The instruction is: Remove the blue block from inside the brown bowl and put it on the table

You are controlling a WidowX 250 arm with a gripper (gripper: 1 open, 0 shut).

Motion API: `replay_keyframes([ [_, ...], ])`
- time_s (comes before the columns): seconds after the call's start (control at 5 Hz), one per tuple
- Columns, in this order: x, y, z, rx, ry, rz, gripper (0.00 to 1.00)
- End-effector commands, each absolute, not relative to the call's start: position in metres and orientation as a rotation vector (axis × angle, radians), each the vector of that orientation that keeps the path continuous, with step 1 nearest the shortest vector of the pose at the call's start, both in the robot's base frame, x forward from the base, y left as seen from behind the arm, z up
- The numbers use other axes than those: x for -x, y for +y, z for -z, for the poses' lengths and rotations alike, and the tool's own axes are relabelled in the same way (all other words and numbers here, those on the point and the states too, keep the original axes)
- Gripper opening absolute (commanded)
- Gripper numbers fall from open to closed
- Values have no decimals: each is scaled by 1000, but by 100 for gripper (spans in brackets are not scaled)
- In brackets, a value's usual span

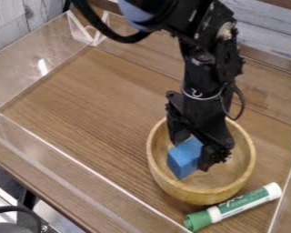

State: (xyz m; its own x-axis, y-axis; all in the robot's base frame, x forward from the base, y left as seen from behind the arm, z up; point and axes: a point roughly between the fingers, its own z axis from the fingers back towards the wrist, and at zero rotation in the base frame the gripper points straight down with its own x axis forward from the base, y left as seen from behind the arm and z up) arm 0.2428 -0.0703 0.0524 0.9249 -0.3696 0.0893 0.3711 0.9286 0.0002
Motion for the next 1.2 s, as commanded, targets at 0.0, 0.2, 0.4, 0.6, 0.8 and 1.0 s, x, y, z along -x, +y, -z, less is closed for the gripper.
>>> replay_keyframes([
  [0.0, -250, -69, -63, 18, -139, 391, 100],
  [0.2, -251, -68, -63, 19, -146, 394, 100],
  [0.4, -252, -67, -65, 20, -154, 396, 100],
  [0.6, -253, -66, -66, 21, -162, 399, 100],
  [0.8, -254, -65, -64, 19, -164, 400, 0],
  [1.0, -254, -63, -69, 9, -154, 403, 0],
])
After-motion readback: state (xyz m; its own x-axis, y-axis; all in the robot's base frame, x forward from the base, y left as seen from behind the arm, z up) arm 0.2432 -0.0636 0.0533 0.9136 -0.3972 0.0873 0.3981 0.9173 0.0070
